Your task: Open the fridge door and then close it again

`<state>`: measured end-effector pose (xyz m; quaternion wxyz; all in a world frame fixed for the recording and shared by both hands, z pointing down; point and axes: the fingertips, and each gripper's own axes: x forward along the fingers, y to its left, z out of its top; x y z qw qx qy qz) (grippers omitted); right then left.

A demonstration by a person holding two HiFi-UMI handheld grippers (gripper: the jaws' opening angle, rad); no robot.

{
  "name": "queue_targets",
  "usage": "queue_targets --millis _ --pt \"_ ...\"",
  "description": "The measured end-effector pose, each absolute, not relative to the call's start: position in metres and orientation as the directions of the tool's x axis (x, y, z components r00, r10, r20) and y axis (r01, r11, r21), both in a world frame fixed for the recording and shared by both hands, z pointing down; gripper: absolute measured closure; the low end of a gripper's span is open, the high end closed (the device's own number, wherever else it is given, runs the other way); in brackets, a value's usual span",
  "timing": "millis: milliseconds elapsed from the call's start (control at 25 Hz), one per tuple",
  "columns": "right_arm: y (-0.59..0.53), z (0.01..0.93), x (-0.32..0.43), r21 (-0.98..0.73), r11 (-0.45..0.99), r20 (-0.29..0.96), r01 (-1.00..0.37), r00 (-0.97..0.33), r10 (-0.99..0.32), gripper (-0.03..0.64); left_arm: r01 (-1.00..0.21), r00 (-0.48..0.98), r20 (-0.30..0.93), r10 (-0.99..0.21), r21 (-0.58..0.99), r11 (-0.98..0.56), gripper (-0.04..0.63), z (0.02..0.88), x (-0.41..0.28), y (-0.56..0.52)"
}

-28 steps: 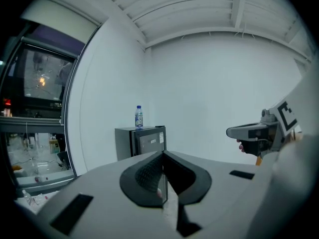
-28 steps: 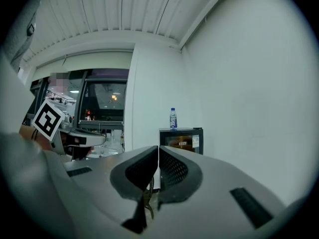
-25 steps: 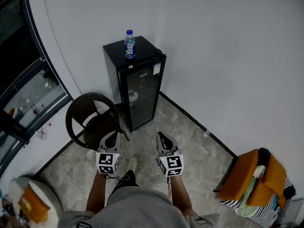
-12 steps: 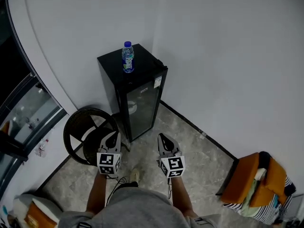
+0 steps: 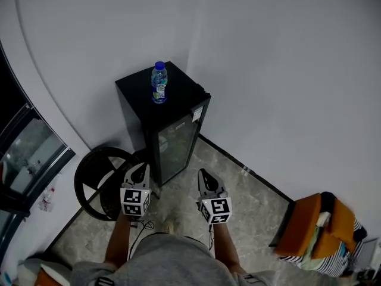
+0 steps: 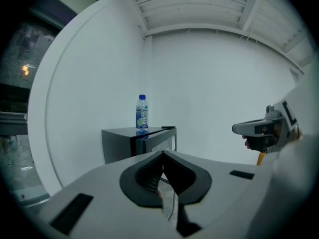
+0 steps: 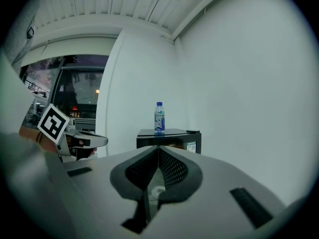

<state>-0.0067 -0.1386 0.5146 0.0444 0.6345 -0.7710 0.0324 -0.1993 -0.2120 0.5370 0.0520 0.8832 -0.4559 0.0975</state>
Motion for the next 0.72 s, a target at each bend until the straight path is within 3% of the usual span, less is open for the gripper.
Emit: queue_targets --millis 720 --pt "-0.161 0.525 0.036 0.025 0.048 0.145 -0.999 -0.044 -0.988 0.592 -0.827 0.555 0.227 -0.8 0.049 -0.56 0.584 0.555 -0.185 -0.319"
